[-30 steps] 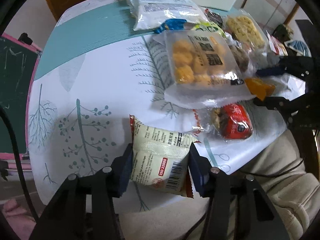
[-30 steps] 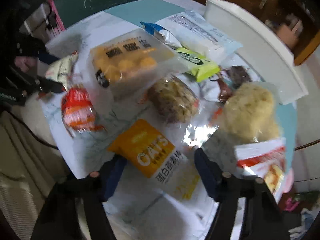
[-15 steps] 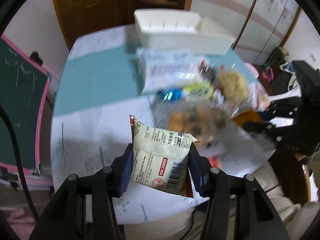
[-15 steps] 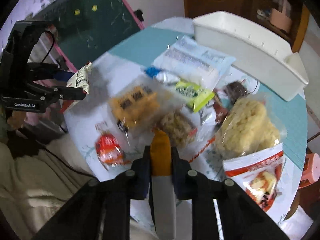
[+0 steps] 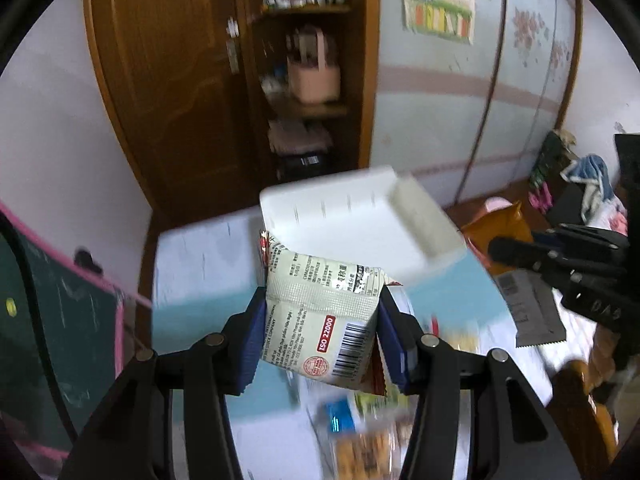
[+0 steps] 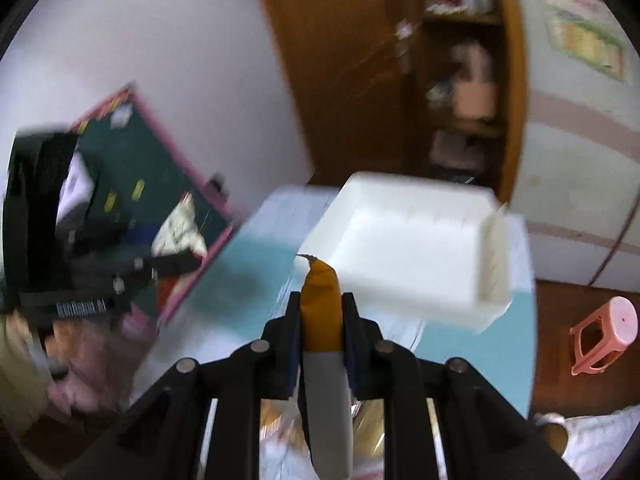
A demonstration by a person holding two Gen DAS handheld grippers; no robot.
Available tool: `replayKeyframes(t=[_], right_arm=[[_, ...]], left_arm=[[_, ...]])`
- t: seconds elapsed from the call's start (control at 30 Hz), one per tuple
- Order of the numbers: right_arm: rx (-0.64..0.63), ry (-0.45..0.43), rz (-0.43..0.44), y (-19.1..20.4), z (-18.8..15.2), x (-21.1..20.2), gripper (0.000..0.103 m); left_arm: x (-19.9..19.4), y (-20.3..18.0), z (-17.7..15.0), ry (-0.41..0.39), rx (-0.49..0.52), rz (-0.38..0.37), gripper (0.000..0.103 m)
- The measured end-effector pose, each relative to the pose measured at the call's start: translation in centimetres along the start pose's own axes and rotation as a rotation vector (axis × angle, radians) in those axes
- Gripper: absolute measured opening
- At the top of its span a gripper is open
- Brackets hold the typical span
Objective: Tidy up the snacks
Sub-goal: 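Carry both snacks over the white basket and release them inside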
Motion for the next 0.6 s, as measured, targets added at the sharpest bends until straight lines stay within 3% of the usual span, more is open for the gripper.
replayKeyframes(t=[0.13,0.27,0.4,0.6], right_arm=[[0.103,-0.081,-0.072,-3.2,6.2,1.8,0.018],[0.135,-0.094,-0.14,-5.7,8.9,5.0,0.018],[0.141,-0.054,-0.198,-7.9,8.5,9.1,0.018],[0.165,0.045,-0.247,-10.7,5.5,14.9,0.019]], left_arm=[[3.6,0.2,6.2,-0.057,-0.018,0.03,0.05],[7.8,0.2,9.3,-0.086,-0.017,0.053,0.05],[13.4,-0.4,9.5,-0.063,0.009,0.066,0.05],[20.0,-1.1,6.8,0.006,0.05,0.084,0.05]])
Point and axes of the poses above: each gripper's, at about its wrist camera, not at the fingertips, and x roughly the way its jaws point, y to its left, z to its top, the point moved 10 cm from there along x, roughly the way its jaws point, and after that the axes turned 12 degrees about -y, right-handed, at the moved point
